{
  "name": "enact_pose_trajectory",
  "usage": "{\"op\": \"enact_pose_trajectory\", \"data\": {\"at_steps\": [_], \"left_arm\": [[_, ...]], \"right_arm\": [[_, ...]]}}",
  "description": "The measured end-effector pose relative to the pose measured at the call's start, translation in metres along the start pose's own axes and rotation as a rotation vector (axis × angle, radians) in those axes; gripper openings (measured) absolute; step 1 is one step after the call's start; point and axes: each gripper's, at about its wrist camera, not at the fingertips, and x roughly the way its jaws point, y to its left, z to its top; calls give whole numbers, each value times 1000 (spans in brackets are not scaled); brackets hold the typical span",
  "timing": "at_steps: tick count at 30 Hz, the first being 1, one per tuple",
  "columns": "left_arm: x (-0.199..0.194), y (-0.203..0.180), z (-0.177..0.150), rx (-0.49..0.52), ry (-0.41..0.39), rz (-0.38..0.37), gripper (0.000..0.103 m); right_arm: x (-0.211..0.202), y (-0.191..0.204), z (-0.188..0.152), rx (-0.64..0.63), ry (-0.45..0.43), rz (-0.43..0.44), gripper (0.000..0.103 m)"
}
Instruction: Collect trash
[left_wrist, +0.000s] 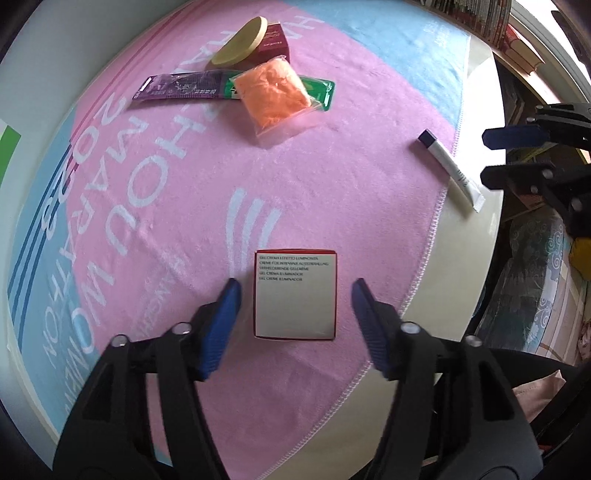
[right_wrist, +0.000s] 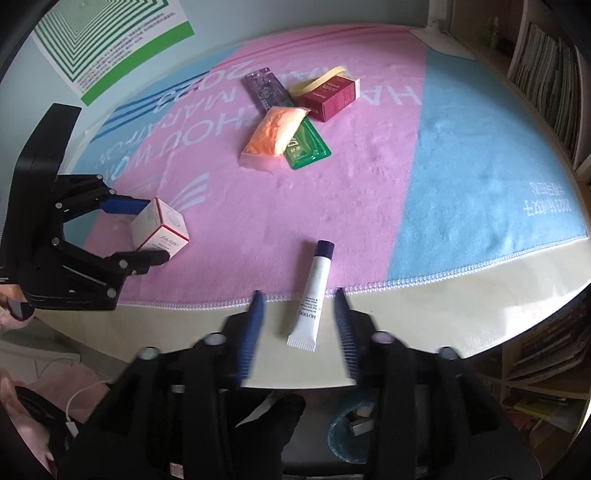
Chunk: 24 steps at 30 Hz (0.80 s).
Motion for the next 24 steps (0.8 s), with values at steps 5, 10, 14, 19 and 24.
{"op": "enact_pose_trajectory", "data": {"at_steps": [5,10,14,19,24], "left_arm": [[9,2,-3,8,20,10,92],[18,4,-6,10,44,-2,93],[21,7,-6,3,49,-16,93],[23,8,-2,4,49,-55,62],[10,11,7,-3,27,-70,38]], "right_arm": [[14,6,9,-12,16,-11,73],[28,10,14,-22,40,-18,73],[36,11,13,-33,58,-37,71],[45,10,11,-35,82,-47,24],[41,8,10,-43,82,-44,13]]}}
